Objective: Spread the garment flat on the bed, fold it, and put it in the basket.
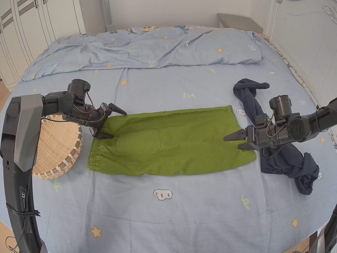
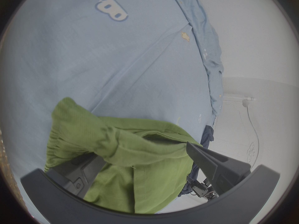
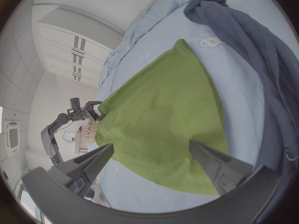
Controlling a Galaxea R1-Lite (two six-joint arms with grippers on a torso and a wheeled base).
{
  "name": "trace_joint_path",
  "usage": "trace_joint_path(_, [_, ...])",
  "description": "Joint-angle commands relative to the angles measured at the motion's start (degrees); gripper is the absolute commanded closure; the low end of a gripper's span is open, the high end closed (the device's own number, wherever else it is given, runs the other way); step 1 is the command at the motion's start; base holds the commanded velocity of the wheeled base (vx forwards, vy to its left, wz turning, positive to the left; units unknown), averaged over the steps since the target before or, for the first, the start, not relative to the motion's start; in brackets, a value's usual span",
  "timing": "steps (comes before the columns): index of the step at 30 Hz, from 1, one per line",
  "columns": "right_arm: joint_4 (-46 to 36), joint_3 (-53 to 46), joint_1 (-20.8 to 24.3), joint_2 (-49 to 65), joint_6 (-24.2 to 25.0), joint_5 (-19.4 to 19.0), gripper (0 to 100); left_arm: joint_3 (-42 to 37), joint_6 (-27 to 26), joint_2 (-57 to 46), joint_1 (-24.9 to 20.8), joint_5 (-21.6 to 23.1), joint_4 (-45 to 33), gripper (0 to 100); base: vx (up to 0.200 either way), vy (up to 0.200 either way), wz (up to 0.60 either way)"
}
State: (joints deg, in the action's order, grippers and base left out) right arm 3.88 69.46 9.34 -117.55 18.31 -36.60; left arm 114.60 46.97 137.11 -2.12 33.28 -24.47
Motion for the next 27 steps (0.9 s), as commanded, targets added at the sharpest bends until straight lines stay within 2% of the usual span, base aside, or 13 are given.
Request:
trace_joint_path(1, [0.3,0.4,-2.2,-2.0,0.0,0.0,0,0.0,0.2,1.8,0.2,-0.3,-0.2,0,0.000,0.000,0.00])
trace_joint_path(7, [2.7,1.1,-4.0,-3.0,0.3,0.0,0,0.0,0.2,-0.3,-0.3,-0.3,-0.8,0,0.000,0.000,0.00])
trace_joint_path(17, [2.8,0.0,-3.4,2.3,1.2,-0.1,0,-1.0,-1.0,-13.8,-0.3,1.3,-2.3,0,0.000,0.000,0.00])
trace_joint_path(21, [2.8,-0.7,-2.9,6.5,1.3,-0.2,0,-13.4,-6.9,-21.8,0.4,6.3,-2.3,0,0.000,0.000,0.00])
trace_joint_path(24, [2.9,-1.8,-2.3,9.2,1.2,-0.3,0,-26.8,-15.9,-25.8,1.9,6.6,-0.1,0,0.000,0.000,0.00])
trace_joint_path(25, [2.9,-1.9,-2.3,9.4,1.2,-0.3,0,-27.9,-16.8,-26.0,2.0,6.6,0.2,0,0.000,0.000,0.00])
trace_joint_path(27, [2.8,-2.3,-2.1,11.0,1.2,-0.3,0,-37.3,-22.7,-27.2,4.0,6.7,3.8,0,0.000,0.000,0.00])
